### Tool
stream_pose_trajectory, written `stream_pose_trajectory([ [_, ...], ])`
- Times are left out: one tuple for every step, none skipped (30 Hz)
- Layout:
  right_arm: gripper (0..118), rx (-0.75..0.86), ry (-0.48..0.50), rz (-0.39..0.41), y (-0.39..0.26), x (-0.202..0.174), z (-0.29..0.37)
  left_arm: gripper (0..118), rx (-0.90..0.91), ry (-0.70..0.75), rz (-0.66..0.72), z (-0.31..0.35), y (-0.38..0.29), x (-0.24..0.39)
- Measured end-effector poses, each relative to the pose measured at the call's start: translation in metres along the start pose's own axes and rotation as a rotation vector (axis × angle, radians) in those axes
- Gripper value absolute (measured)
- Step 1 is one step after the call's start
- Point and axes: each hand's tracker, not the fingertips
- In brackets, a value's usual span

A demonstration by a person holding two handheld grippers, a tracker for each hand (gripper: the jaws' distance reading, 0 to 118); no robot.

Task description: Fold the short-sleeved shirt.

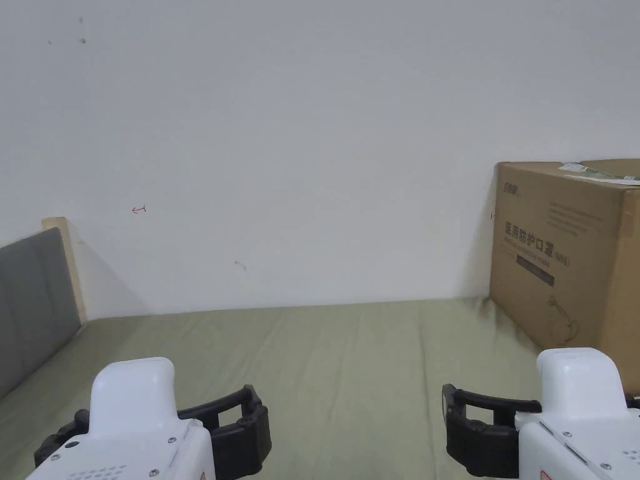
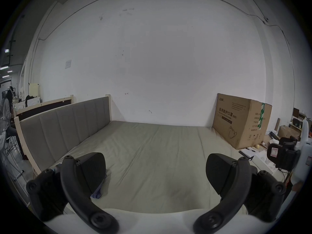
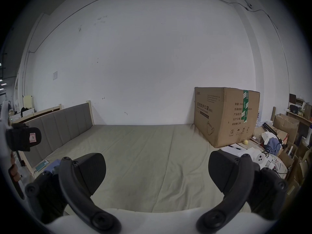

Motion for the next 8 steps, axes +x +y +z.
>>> stream_pose_trajectory([
  [118, -0.003, 0.003, -0.005, -0.0003, 0.0002, 0.0000, 117, 0.005, 0.006, -0.012, -0.0001, -0.0001, 0.0005],
  [118, -0.005, 0.003, -0.007, -0.0005, 0.0001, 0.0001, 117, 0.008, 0.007, -0.017, -0.0004, -0.0002, 0.0008],
  [118, -0.007, 0.002, -0.008, -0.0011, 0.0000, 0.0001, 117, 0.012, 0.007, -0.026, 0.0013, -0.0011, 0.0026],
  [118, -0.008, 0.001, -0.008, -0.0017, -0.0001, -0.0002, 117, 0.014, 0.002, -0.030, 0.0008, -0.0026, 0.0033],
  [118, -0.011, -0.001, -0.009, -0.0022, -0.0003, -0.0005, 117, 0.010, 0.000, -0.030, 0.0000, -0.0033, 0.0043],
  [118, -0.014, -0.001, -0.011, -0.0027, -0.0011, -0.0006, 116, 0.001, -0.004, -0.037, -0.0007, -0.0048, 0.0060],
  [118, -0.016, 0.004, -0.014, -0.0030, -0.0015, -0.0010, 116, -0.002, -0.012, -0.036, 0.0003, -0.0058, 0.0070],
  [118, -0.018, 0.007, -0.015, -0.0030, -0.0019, -0.0012, 116, -0.003, -0.018, -0.037, 0.0005, -0.0064, 0.0073],
])
